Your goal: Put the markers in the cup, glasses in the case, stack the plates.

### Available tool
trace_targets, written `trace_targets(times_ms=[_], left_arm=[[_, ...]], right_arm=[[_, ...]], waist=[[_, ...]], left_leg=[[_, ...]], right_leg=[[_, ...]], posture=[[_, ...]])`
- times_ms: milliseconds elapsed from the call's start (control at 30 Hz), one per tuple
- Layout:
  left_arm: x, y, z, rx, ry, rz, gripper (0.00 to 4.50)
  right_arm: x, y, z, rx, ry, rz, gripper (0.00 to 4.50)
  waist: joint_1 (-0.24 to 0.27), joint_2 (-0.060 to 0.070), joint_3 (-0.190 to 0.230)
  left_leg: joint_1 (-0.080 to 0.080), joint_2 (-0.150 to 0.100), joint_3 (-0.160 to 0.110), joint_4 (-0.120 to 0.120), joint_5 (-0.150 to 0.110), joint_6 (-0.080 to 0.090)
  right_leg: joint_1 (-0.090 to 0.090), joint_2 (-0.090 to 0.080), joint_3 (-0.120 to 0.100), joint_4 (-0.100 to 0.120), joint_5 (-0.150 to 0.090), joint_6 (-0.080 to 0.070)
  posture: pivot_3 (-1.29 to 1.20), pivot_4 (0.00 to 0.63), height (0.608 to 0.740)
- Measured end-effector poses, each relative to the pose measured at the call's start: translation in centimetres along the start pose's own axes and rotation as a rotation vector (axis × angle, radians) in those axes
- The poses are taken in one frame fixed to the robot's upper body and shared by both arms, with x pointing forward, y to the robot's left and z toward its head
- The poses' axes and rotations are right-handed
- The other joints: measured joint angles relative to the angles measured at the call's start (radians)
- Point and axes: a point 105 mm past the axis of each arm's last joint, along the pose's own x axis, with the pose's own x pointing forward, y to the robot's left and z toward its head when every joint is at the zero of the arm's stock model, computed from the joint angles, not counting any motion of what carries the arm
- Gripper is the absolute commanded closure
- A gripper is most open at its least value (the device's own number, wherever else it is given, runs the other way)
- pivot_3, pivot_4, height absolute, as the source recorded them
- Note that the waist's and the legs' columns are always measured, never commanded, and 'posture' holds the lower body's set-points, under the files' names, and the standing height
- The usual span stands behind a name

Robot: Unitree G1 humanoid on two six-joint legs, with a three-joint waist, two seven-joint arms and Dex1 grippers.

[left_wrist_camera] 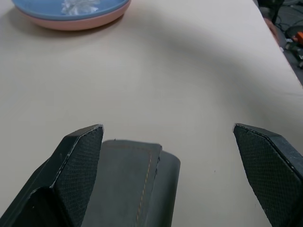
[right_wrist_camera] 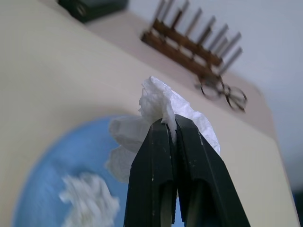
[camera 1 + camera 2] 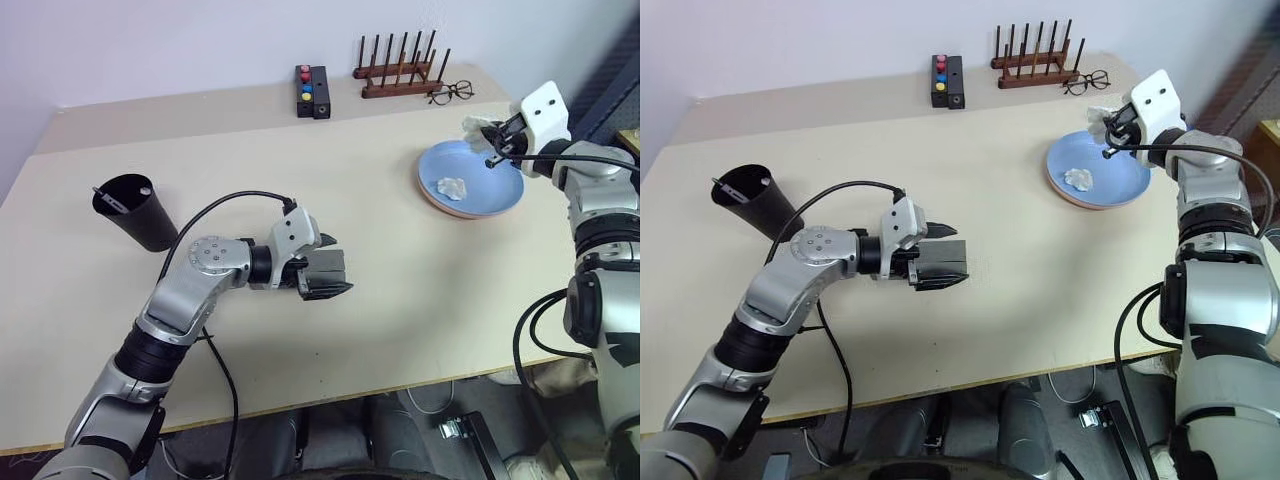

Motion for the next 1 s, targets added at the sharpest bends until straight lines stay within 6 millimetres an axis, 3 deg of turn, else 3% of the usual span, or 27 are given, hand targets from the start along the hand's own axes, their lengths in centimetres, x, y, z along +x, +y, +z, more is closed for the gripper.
trace_targets(times_ms=[100, 200, 433, 567, 733, 933, 1000], left_arm=[[0.0, 0.1, 0.0, 0.000, 0.003, 0.005, 0.00], [-0.2, 0.2, -0.1, 0.002, 0.011, 0.015, 0.00], [-0.7, 0.7, -0.2, 0.000, 0.012, 0.045, 0.00], [-0.7, 0.7, -0.5, -0.011, 0.014, 0.053, 0.00], [-0.9, 1.8, 0.7, -0.014, -0.059, 0.147, 0.00], [-2.5, 3.0, 0.5, -0.052, -0.097, 0.243, 0.00], [-3.0, 3.1, 0.2, -0.085, -0.119, 0.268, 0.00]], right_arm=[[-0.1, -0.4, -1.0, 0.003, 0.035, -0.051, 4.44], [-0.2, -0.5, -1.6, 0.007, 0.062, -0.071, 3.61], [-0.4, 0.2, -3.2, -0.003, 0.118, -0.038, 0.20], [-0.5, 0.5, -4.1, 0.003, 0.140, -0.031, 0.09], [-0.8, 0.6, -3.8, 0.034, 0.117, 0.007, 0.09], [-1.9, 1.7, 0.1, 0.113, -0.076, 0.255, 0.09], [-2.6, 2.3, 0.6, 0.135, -0.117, 0.315, 0.09]], waist=[[0.002, 0.000, 0.000], [0.002, 0.000, 0.000], [0.003, 0.000, 0.000], [0.003, 0.000, 0.000], [0.004, 0.000, 0.000], [0.003, 0.000, 0.000], [0.008, 0.000, 0.000]], left_leg=[[0.000, 0.000, 0.000, 0.000, 0.000, 0.000], [0.000, 0.000, 0.000, 0.000, 0.000, 0.000], [0.000, 0.000, 0.000, 0.000, 0.000, 0.000], [0.000, 0.000, 0.000, 0.000, 0.000, 0.000], [0.000, 0.000, 0.000, 0.000, 0.000, 0.000], [0.000, 0.000, 0.000, 0.000, 0.000, 0.000], [0.000, 0.000, -0.001, 0.001, 0.000, 0.000]], right_leg=[[0.000, 0.000, 0.000, 0.000, 0.000, 0.000], [0.000, 0.000, 0.000, 0.000, 0.000, 0.000], [0.000, 0.000, 0.000, 0.000, 0.000, 0.000], [0.000, 0.000, 0.000, 0.000, 0.000, 0.000], [0.000, 0.000, 0.000, 0.000, 0.000, 0.000], [0.000, 0.000, 0.000, 0.000, 0.000, 0.000], [0.001, 0.000, 0.000, 0.000, 0.000, 0.000]], posture=[[0.00, 0.150, 0.740], [0.00, 0.150, 0.740], [0.00, 0.150, 0.740], [0.00, 0.150, 0.740], [0.00, 0.150, 0.740], [0.00, 0.150, 0.740], [0.00, 0.150, 0.740]])
